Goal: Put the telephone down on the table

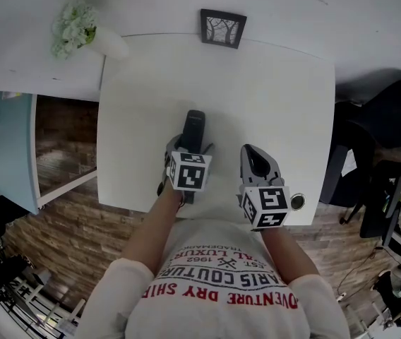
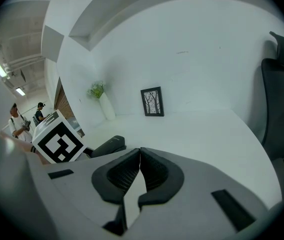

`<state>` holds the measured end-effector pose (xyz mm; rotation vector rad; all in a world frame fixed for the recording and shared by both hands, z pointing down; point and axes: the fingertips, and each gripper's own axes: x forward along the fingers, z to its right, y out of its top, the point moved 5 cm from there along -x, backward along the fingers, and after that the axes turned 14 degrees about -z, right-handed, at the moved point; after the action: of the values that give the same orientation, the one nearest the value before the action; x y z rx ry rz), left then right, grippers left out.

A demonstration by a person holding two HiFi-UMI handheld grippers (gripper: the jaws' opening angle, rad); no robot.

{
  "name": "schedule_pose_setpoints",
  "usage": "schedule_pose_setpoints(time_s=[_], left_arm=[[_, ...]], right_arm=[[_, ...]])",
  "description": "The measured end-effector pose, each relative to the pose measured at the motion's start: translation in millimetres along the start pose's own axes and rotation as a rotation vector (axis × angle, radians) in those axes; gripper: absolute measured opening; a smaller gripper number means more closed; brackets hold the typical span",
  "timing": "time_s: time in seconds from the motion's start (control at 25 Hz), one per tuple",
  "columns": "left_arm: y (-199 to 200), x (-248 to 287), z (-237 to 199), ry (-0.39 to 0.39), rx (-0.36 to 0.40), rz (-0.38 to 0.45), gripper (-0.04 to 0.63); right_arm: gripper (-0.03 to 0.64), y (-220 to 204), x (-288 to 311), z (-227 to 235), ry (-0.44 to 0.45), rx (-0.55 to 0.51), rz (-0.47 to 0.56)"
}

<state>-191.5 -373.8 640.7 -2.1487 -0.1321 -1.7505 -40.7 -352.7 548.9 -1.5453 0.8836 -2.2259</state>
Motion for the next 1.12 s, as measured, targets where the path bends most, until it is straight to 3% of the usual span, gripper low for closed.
schedule_pose_setpoints(time_s=[0.16, 0.28, 0.48, 0.64, 0.68, 0.72, 0.76, 0.8, 1.0, 1.12], left_arm=[[-2, -4, 4, -0.042, 0.012, 0.002, 0.399], [-3, -16, 3, -0.030, 0.034, 0.031, 0.403], [-1, -47, 4, 0.040, 0.079, 0.150, 0.403], [1, -80, 7, 0.008, 0.034, 0.242, 0.398], [2, -89, 7, 0.013, 0.018, 0.267, 0.348], [2, -99, 5, 0.033, 0.008, 0.293, 0.193], [2, -107, 4, 0.058, 0.005, 0.321, 0.103], [2, -116, 3, 0.077, 0.006, 0.353, 0.070], [1, -153, 0, 0.059, -0.030, 0.525, 0.025], [3, -177, 5, 0.034, -0.003, 0.613, 0.025]], right_arm=[[0.025, 1, -4, -1, -0.007, 0.001, 0.007], [0.025, 3, -7, -2, -0.013, -0.004, 0.015], [0.025, 2, -14, -3, -0.023, -0.001, 0.030], [0.025, 4, -22, -8, -0.030, -0.010, 0.052], [0.025, 5, -24, -9, -0.033, -0.015, 0.060], [0.025, 6, -27, -10, -0.036, -0.022, 0.068], [0.025, 8, -30, -12, -0.039, -0.029, 0.076], [0.025, 9, -34, -14, -0.042, -0.037, 0.085], [0.025, 21, -56, -25, -0.065, -0.085, 0.150], [0.025, 31, -74, -34, -0.060, -0.127, 0.217]])
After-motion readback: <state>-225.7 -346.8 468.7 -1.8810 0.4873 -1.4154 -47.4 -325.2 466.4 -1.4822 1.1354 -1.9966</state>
